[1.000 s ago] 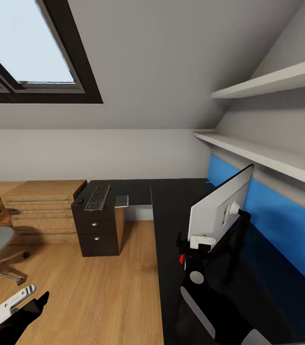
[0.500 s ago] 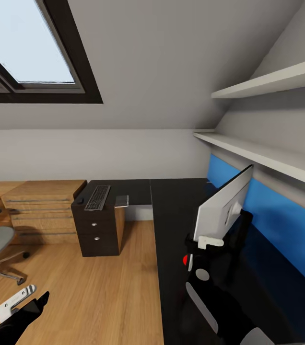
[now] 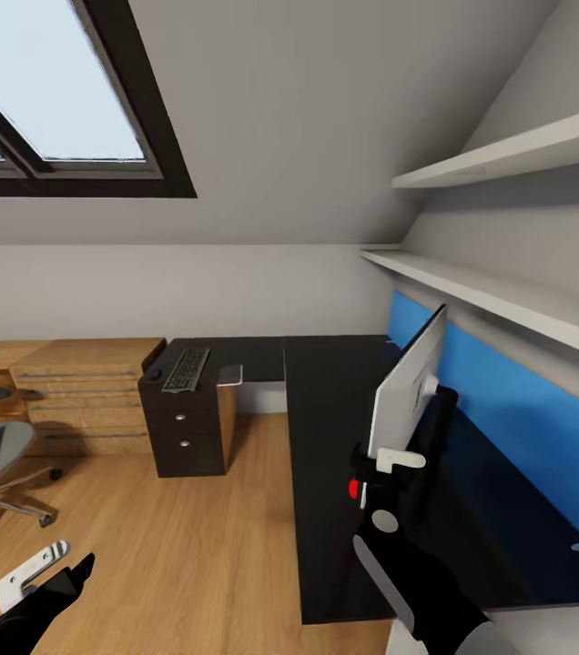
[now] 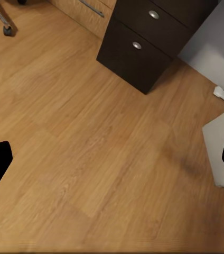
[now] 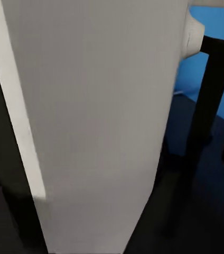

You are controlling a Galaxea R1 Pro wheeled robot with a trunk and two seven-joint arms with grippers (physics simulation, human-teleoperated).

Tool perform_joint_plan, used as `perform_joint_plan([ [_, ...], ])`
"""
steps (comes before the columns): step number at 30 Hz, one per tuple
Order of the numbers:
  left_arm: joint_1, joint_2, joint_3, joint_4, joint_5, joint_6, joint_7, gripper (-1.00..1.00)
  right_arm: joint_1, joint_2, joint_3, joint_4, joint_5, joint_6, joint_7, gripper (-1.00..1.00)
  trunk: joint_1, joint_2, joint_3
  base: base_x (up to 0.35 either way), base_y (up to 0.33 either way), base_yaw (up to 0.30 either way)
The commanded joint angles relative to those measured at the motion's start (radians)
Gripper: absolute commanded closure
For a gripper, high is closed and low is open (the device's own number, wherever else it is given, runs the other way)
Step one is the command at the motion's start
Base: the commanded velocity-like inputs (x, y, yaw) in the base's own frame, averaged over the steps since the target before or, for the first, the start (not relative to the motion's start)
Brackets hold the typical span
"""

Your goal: In the bedroom, organize the workspace by keeping the computer under the desk, ensuring the monitor is on the desk, placing the keyboard on the desk next to the monitor, placing the mouse on the desk next to the keyboard, moving the folder from the swivel chair onto the desk next to the mouse, stacking the notebook on top of the folder with the pen on top of the notebook, and positioning the swivel chair next to the desk.

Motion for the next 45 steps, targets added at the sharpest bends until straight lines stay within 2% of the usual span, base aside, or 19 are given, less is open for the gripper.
perform_joint_plan([
  [1, 0.0, 0.0, 0.0, -0.003, 0.009, 0.003, 0.007, -1.0, -0.001, -0.001, 0.003, 0.0, -0.007, -0.002, -0.006, -1.0, 0.001, -0.001, -0.001, 0.105, -0.266, 0.0],
  [16, 0.0, 0.0, 0.001, -0.003, 0.009, 0.003, 0.007, -1.0, -0.001, -0.002, 0.003, 0.0, -0.007, -0.002, -0.006, -1.0, 0.001, -0.001, -0.001, 0.014, -0.295, 0.0],
  [27, 0.0, 0.001, 0.002, -0.003, 0.009, 0.003, 0.007, -1.0, -0.001, -0.002, 0.003, 0.0, -0.007, -0.002, -0.005, -1.0, 0.001, -0.001, -0.001, -0.008, -0.179, 0.0],
  [45, 0.0, 0.0, 0.001, -0.002, 0.009, 0.003, 0.008, -1.0, -0.001, -0.002, 0.003, 0.001, -0.006, -0.004, -0.004, -1.0, 0.001, -0.001, -0.001, -0.232, -0.142, 0.0],
])
